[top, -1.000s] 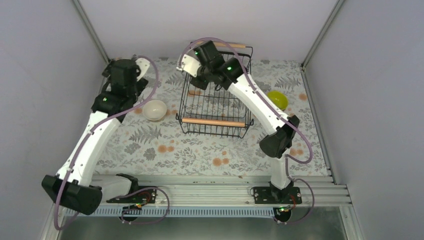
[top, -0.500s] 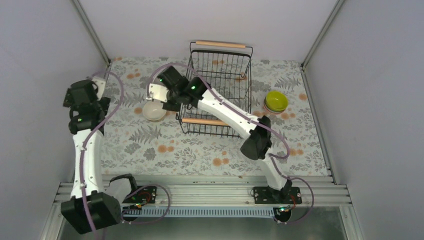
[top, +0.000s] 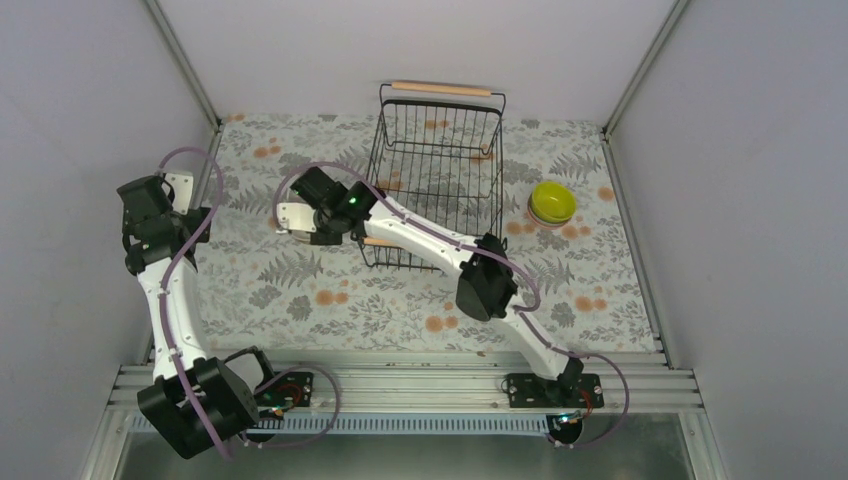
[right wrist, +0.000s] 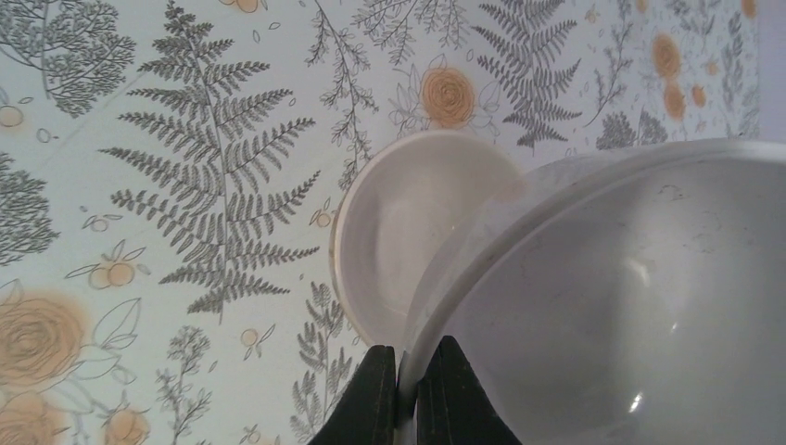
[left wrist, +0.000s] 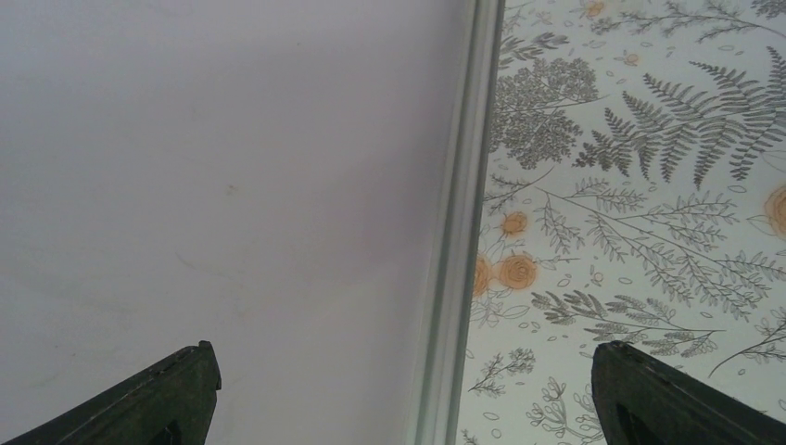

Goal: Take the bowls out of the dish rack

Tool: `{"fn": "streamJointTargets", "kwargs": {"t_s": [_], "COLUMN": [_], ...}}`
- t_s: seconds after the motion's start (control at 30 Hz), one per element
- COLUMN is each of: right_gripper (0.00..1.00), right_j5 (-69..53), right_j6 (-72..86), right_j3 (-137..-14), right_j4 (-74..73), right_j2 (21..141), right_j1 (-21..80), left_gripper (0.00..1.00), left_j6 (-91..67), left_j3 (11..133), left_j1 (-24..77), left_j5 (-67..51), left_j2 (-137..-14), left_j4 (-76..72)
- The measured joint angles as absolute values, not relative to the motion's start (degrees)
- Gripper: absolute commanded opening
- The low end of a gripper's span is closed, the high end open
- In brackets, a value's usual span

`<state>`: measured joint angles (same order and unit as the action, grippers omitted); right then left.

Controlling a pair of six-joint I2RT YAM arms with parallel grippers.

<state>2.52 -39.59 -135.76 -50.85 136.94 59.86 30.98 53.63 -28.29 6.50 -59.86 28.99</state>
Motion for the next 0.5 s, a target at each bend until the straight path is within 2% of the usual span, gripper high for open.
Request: {"fn": "streamJointTargets", "kwargs": {"t_s": [0.5], "right_gripper": [0.03], "right_j5": [8.3], "right_j6": [-43.7], "right_j3": [-137.2], "right_j4": [-45.8], "right_j2": [144.0], "right_j1": [62.6], "left_gripper": [1.0], "left_j6": [30.9], "left_j3": [53.6], "left_j1": [-28.5], "left_j5": [2.7], "left_j2": [-59.9], "left_j4": [29.5]}}
